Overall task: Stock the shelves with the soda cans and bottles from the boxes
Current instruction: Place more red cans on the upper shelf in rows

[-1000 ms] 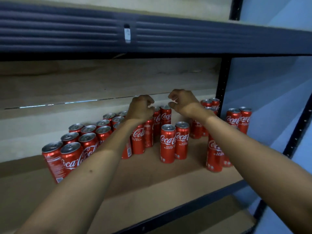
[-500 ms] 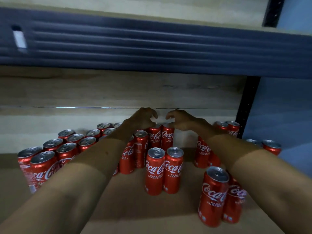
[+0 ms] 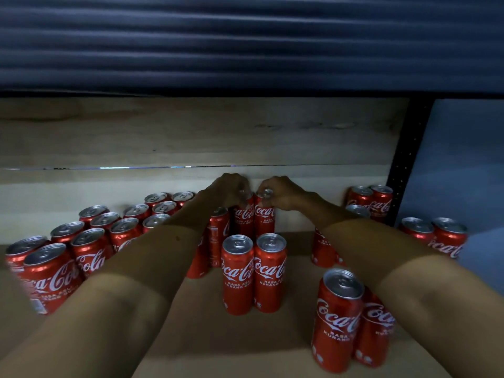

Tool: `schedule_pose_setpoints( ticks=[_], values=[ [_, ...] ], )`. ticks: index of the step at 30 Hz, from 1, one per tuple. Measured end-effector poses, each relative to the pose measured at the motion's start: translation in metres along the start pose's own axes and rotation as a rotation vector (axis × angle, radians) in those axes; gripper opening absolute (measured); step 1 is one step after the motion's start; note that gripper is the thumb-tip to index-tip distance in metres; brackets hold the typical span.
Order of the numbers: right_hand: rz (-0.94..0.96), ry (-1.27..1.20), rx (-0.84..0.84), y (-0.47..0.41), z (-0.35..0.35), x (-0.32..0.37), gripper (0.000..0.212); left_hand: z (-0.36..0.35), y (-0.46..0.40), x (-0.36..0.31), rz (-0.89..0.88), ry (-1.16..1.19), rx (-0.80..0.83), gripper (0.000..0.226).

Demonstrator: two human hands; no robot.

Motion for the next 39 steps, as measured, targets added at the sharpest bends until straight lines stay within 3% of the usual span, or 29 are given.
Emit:
schedule_pose_setpoints(
  ticks=[8, 13, 26, 33, 39],
  values=[
    [-0.053, 0.034, -0.043, 0.012, 0.014, -0.019, 0.058, -0.001, -0.009, -0.016, -0.004, 0.035, -0.075, 0.034],
    [-0.122, 0.023, -0.061, 0.019, 0.019, -0.034, 0.046, -0.005, -0.012, -0.027, -0.029, 0.081, -0.099, 0.026],
    [-0.180, -0.010, -0.074, 0.021, 0.011, -0.039, 0.051, -0.008, -0.006, -0.024, -0.004, 0.118, -0.039, 0.032],
    [-0.192, 0.061, -0.033, 0.023, 0.011, -0.036, 0.054, -0.007, -0.001, -0.022, -0.013, 0.012, 0.006, 0.050],
    [-0.108, 0.191, -0.144, 0.027, 0.028, -0.002, 0.057, 0.017, 0.021, -0.011, -0.039, -0.033, -0.025, 0.038]
  ],
)
Point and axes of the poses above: each hand's wrist, its own y-axis away from the middle knuckle, its own z-axis out of the back of the hand, x = y × z, the point moved 9 cm from there along -y, towards the middle knuckle, and after that the axes turned 9 degrees about x, right-handed, at the moved point
